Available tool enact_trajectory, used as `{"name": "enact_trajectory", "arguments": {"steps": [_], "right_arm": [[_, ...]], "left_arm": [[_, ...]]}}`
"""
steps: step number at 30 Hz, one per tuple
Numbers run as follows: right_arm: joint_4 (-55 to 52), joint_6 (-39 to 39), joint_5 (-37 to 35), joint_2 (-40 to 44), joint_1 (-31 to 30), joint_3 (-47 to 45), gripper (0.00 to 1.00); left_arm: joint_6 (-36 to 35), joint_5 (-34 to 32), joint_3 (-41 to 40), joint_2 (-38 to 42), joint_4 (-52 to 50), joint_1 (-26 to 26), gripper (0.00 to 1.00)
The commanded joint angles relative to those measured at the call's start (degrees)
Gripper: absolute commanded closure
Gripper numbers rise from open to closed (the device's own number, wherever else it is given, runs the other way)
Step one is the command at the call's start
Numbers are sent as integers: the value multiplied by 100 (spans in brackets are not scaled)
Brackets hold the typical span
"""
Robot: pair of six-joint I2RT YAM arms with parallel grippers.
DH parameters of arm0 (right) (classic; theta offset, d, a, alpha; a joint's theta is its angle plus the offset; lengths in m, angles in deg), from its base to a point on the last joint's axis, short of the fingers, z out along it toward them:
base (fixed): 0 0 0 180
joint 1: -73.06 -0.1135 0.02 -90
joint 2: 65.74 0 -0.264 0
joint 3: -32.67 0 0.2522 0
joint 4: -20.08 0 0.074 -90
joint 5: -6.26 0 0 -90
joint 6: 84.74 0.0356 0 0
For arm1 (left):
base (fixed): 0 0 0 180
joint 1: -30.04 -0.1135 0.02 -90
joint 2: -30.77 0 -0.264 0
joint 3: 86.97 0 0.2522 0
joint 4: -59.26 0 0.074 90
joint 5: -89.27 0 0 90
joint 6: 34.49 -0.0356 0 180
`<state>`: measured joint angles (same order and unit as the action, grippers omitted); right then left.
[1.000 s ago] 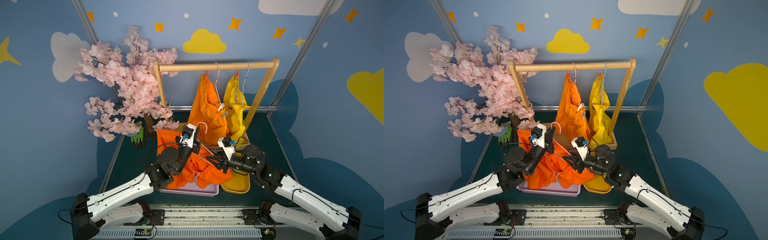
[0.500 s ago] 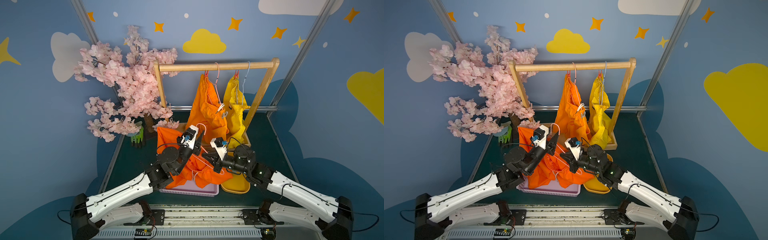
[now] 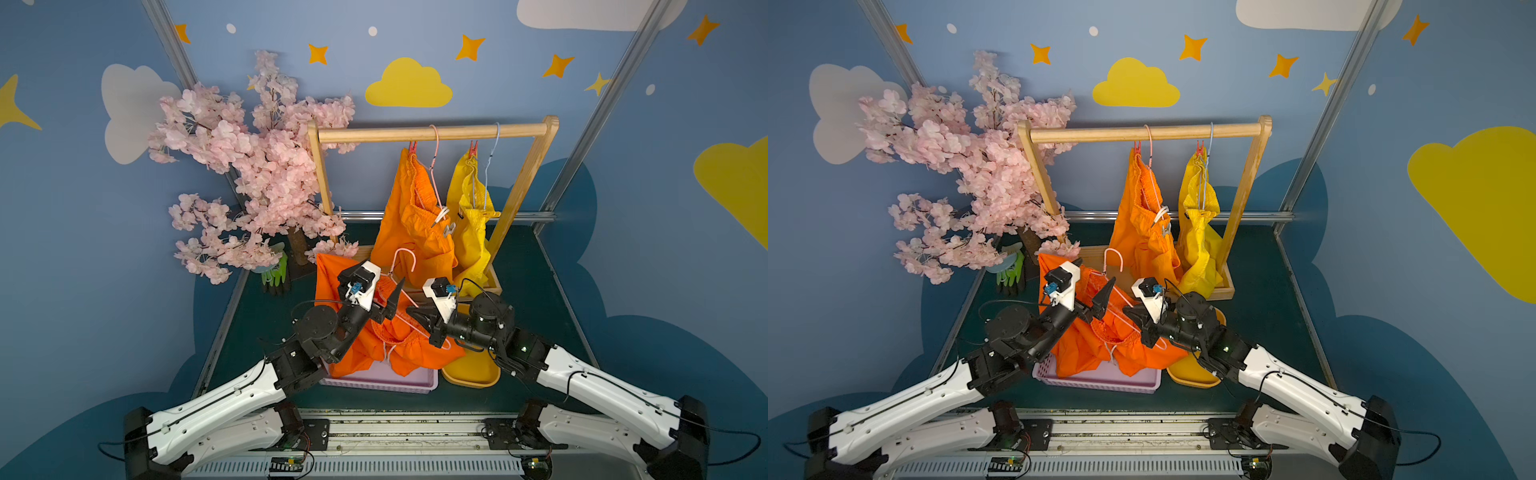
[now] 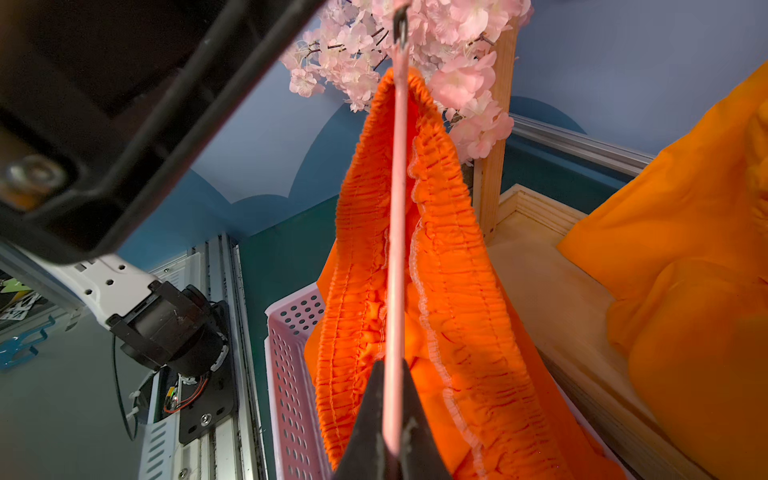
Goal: Remove the clothespins securing shorts to the hanger
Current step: Remove the shorts from the hanger.
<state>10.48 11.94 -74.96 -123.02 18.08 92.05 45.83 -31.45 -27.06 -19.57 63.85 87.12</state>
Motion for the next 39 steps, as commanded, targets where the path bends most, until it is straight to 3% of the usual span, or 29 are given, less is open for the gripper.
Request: {"name": "enact_trajectory", "arguments": {"steps": [1,8,13,23,31,36,39], "right_arm": [[151,-126,-121,216,-31,-27,100],[50,-184,-157,422,-32,-118,100],[52,-329,-140,519,-30,-179,100],[188,-422,-124,512,-31,-203,100],[226,-387,166,419,-36,-122,100],[269,-352,224,414,-34,-117,100],[281,-351,241,436,-39,-140,100]], "left_arm": [[-201,-277,-92,296,-15,4,10],[-428,-213,-327,1008,-917,-26,8],[-36,197,-177,1254,-2182,-156,8],[969,1049,385,984,-3607,-771,9],[1316,1370,627,453,-3658,-1159,14],[1497,1286,702,179,-3556,-1307,25],[1556,1306,674,124,-3414,-1369,42]]}}
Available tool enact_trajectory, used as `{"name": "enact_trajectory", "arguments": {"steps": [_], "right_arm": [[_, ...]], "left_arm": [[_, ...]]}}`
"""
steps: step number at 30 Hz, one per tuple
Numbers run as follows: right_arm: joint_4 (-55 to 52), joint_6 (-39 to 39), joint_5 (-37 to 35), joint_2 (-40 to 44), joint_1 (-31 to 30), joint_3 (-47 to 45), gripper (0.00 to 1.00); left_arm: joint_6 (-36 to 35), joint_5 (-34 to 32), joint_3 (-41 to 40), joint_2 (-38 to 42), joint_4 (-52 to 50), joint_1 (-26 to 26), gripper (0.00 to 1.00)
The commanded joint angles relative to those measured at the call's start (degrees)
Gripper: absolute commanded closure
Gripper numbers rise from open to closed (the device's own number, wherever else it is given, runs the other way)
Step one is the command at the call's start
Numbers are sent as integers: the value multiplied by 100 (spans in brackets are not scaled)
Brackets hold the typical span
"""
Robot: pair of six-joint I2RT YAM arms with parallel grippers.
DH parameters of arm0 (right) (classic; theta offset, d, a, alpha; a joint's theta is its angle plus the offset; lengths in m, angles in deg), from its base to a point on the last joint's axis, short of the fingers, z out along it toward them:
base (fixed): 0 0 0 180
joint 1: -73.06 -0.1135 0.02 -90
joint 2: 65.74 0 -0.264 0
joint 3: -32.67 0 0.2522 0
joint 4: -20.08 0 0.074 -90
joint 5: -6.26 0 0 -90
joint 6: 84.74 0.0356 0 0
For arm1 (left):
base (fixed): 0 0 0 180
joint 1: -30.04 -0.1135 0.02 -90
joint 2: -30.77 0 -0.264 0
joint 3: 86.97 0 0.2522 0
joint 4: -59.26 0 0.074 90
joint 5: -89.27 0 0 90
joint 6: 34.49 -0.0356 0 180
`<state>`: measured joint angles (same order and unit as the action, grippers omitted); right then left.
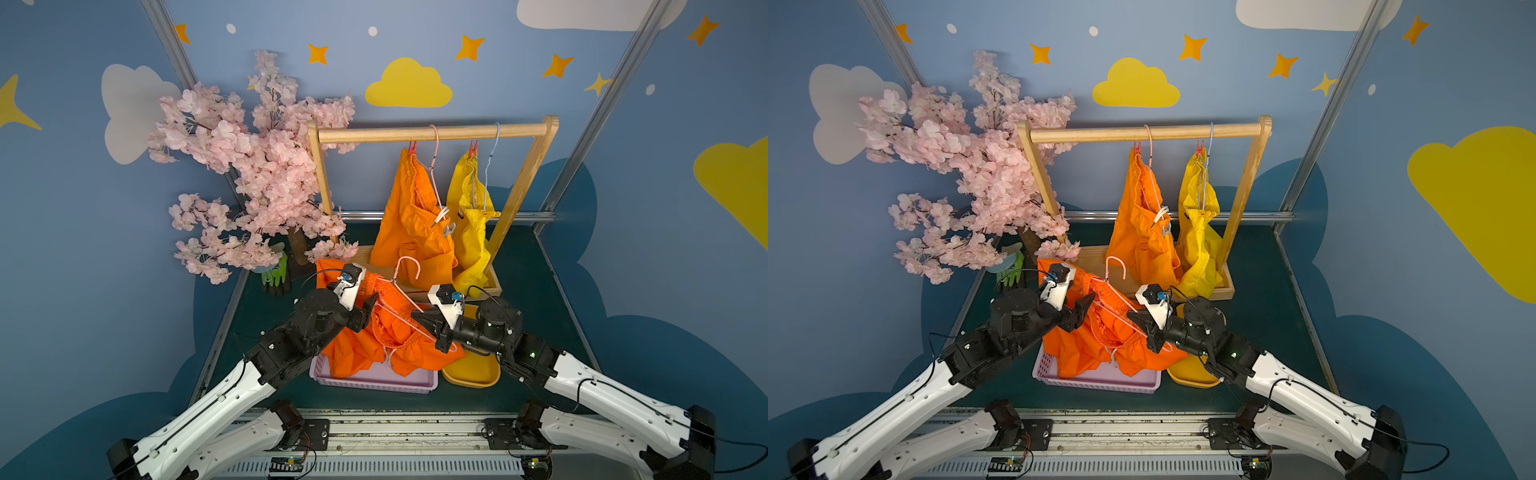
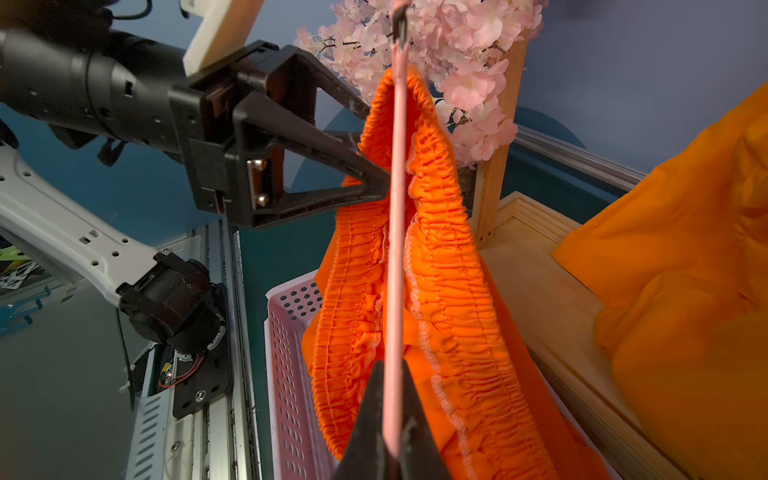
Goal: Remove the clothespins securing shorts to the hanger
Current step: Remove the shorts from the hanger.
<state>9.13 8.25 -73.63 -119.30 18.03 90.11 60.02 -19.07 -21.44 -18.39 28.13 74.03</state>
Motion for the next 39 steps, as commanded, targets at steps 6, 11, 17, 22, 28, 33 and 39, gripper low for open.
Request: {"name": "enact_trajectory", "arguments": {"steps": [6,11,17,22,28,33,39], "right_arm": [[379,64,31,211,-37,-33,100],[269,158,-114,478,-30,-197,100],[-355,216,-351,1218,-32,-334,100],[-1055,312,-903,2343,-26,-653,100],[-1655,396,-1554,3931,-26,-1028,100],[-2145,590,-2247,4158,-26,-1002,100],[-1649,877,-2091,3167,-27,-1207,100]], "left_arm": [[207,-12,-22,99,427,-88,91],[364,-298,-248,529,828,-117,97],[449,-524,-754,1258,1804,-145,97],[470,-473,-1413,1961,3185,-154,97],[814,-559,-1473,2326,3561,-154,97],[784,-584,-1753,2469,4409,-162,97],[796,-519,-1838,2346,4798,-161,97]]}}
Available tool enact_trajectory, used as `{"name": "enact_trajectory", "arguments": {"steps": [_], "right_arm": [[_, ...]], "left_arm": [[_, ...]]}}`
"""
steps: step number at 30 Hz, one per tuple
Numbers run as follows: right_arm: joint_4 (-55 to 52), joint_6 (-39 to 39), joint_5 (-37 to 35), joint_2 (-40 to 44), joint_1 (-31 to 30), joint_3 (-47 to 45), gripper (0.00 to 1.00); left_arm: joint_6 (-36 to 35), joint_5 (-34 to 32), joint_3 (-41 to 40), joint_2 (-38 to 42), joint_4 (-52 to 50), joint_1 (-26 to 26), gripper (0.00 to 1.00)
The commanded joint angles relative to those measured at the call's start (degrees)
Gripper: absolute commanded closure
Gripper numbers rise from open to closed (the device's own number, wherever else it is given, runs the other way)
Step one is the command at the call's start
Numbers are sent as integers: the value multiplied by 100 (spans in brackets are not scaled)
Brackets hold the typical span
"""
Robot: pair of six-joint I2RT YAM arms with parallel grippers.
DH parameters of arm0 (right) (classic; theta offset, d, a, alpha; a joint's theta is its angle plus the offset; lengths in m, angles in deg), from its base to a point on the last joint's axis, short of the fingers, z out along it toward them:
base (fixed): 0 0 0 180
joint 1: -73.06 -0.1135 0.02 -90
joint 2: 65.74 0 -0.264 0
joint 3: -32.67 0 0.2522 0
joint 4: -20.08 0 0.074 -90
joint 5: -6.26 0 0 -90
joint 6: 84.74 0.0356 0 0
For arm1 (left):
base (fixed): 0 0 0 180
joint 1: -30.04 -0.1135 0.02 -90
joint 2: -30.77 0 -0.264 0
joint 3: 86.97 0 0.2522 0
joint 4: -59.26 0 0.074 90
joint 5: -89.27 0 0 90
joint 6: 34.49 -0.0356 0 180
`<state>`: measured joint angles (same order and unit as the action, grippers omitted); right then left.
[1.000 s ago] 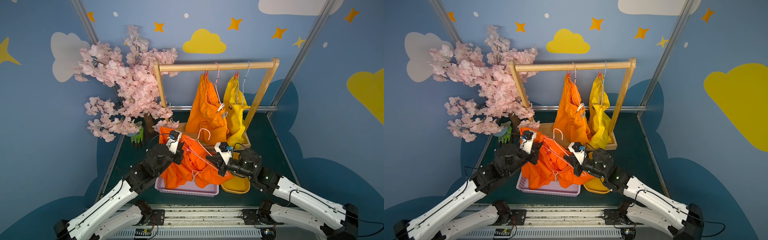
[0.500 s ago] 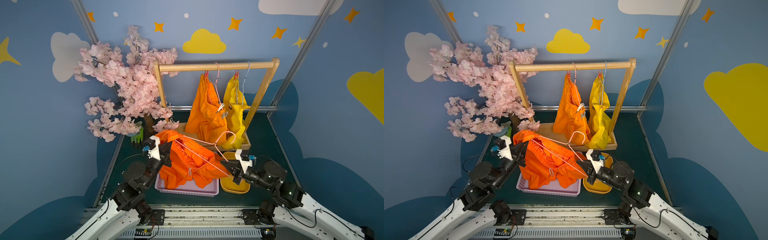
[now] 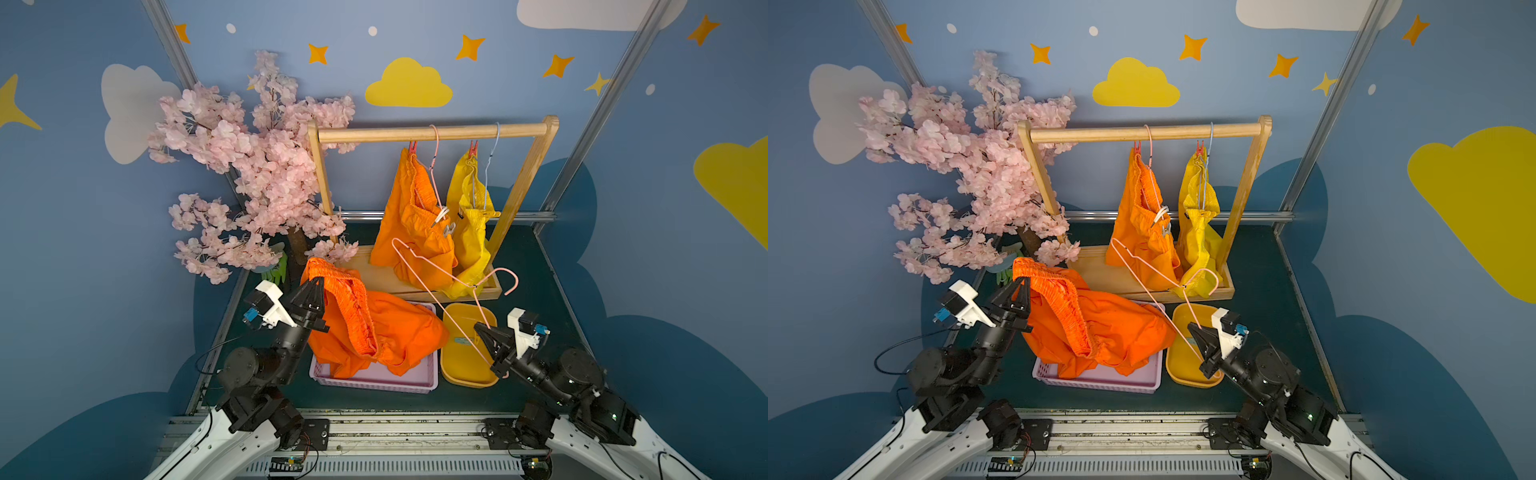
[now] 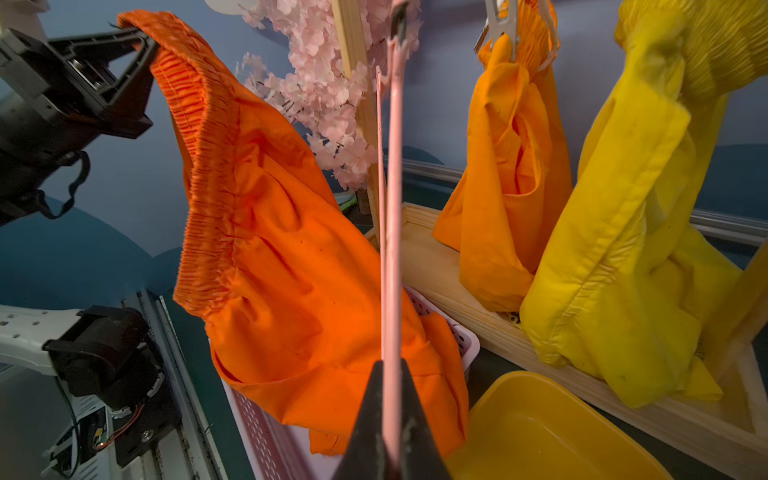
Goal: Remove the clothespins securing shorts to the hanger
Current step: Remove the shorts from the hanger, then place the shorts in the basket.
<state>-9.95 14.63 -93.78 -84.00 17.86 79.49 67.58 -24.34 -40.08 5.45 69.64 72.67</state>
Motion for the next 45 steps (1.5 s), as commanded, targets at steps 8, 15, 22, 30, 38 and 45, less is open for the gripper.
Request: {"name": "enact_trajectory", "arguments": {"steps": [8,15,22,30,38,45], "right_arm": [[2165,1036,1274,-2452,-57,-364,100],[2894,1123,1671,-3911,-622,335,100],[2531,1230,1493,-4629,-791,859,100],[1258,743,208,-2986,-320,699,100],[264,562,356,-1614,607,699,100],[275,548,1012,-1733,1101,763,100]], "left_arm": [[-33,150,-67,-302,1312,-27,97],[-49,261,-52,-638,1572,-31,97],[-157,311,34,-838,1315,-36,97],[-407,809,79,-1271,984,-36,97],[-230,1633,148,-1913,611,-18,97],[-335,1843,116,-2270,342,451,97]]}}
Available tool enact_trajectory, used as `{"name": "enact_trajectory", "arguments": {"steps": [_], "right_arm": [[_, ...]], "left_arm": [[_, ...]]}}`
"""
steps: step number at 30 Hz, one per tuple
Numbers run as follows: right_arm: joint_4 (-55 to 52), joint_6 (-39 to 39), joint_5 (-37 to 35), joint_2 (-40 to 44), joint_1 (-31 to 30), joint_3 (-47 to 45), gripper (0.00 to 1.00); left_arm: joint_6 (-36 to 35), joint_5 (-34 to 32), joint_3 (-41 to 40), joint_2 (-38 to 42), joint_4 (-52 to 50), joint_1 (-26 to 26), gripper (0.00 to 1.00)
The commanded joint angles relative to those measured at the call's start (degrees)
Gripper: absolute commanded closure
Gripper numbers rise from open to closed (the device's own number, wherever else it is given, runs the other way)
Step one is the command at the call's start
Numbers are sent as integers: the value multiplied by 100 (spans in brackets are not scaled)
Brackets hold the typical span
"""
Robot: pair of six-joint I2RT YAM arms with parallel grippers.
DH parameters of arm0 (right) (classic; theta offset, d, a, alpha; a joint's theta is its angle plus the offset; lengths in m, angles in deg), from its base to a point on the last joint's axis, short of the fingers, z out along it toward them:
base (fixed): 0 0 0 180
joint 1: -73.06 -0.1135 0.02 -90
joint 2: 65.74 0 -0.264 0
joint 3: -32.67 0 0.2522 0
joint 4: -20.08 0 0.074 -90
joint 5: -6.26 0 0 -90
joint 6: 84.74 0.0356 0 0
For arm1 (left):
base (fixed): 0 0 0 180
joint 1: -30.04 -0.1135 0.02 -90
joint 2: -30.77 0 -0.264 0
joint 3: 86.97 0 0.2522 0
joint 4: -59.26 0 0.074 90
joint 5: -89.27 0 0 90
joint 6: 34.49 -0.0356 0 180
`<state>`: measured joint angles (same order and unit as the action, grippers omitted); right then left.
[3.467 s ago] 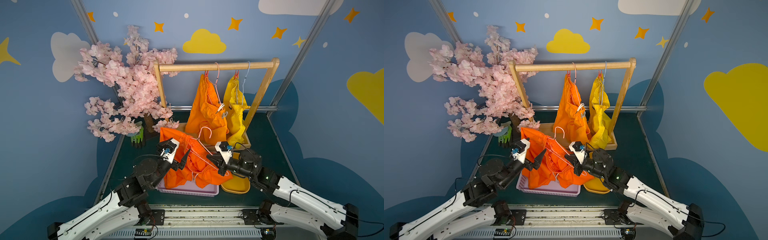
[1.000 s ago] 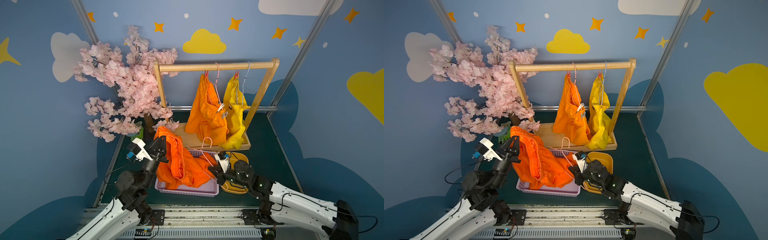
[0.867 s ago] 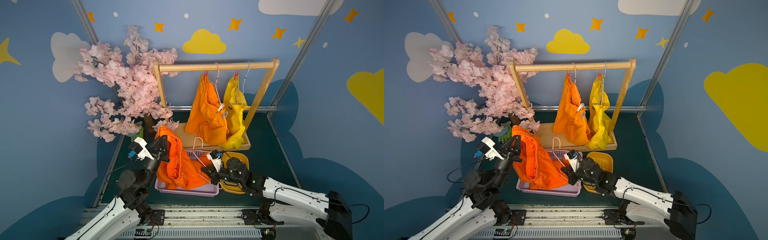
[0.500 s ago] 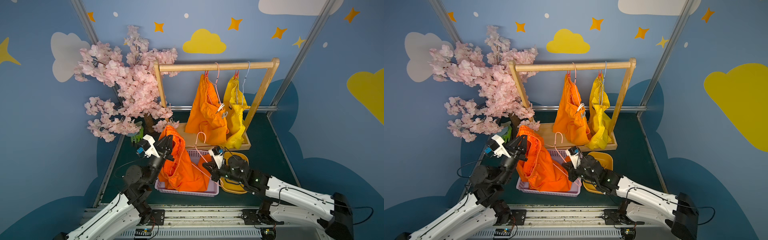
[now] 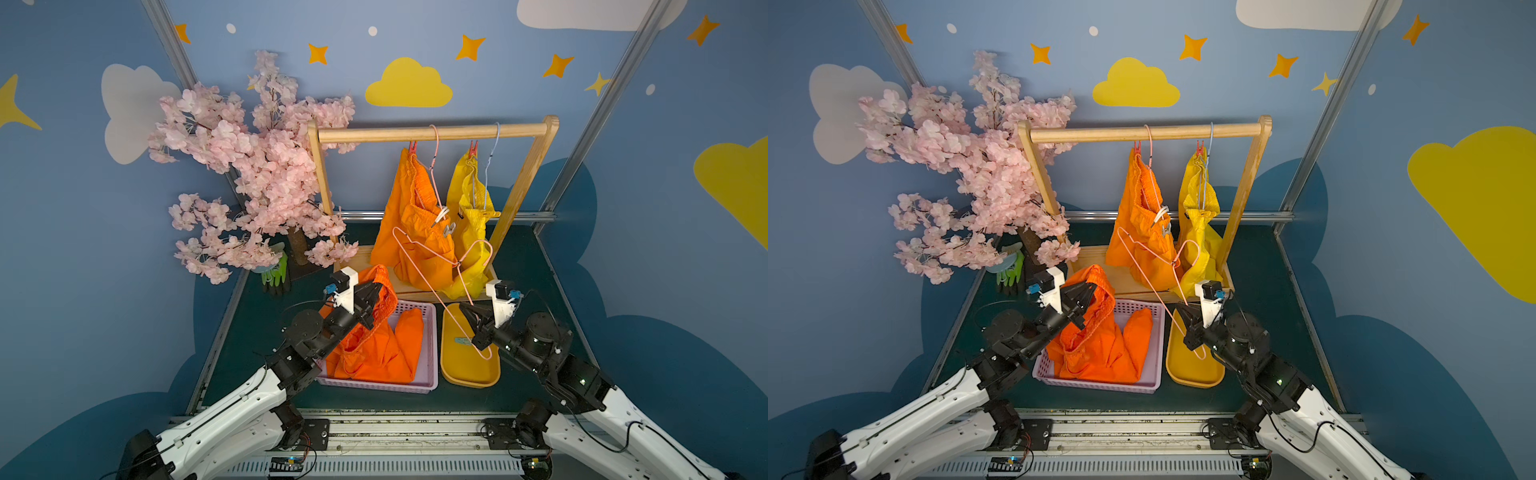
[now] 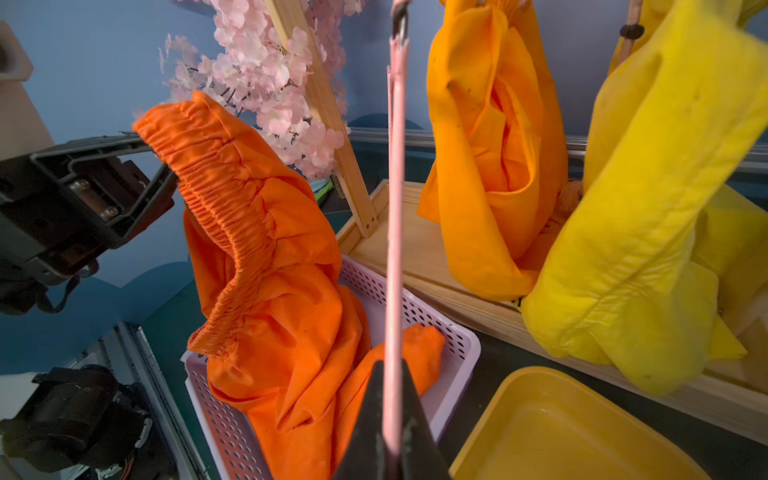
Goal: Remove the clothespins securing shorts to the hanger
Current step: Place the shorts in the basket.
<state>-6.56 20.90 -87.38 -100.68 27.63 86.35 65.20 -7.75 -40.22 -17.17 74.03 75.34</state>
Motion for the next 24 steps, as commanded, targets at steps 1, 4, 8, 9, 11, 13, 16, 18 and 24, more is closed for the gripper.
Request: {"name": "enact_trajectory", "arguments": {"steps": [1,4,8,9,11,13,16,18,24], "right_arm": [[-31,-79,468,-120,177,77,100],[93,-82,671,-256,328,69,100],[228,-88,833,-325,499,55,100],[247,-88,865,-338,542,51,100],[281,-80,938,-363,613,43,100],[311,-62,994,-381,670,21,100],[374,-20,1082,-421,727,-23,100],[426,6,1133,-449,761,-67,100],[591,34,1311,-606,878,-107,100]], "left_arm": [[-163,124,128,-35,-186,281,97],[-244,-36,128,-107,-487,469,97],[-156,-249,73,-208,-873,582,97],[-90,-295,40,-245,-942,592,97],[60,-398,-2,-340,-1113,611,97],[319,-642,-89,-450,-1245,629,97],[504,-700,-302,-521,-1141,638,97],[580,-721,-374,-563,-1132,646,97],[790,-713,-434,-917,-1392,655,97]]}}
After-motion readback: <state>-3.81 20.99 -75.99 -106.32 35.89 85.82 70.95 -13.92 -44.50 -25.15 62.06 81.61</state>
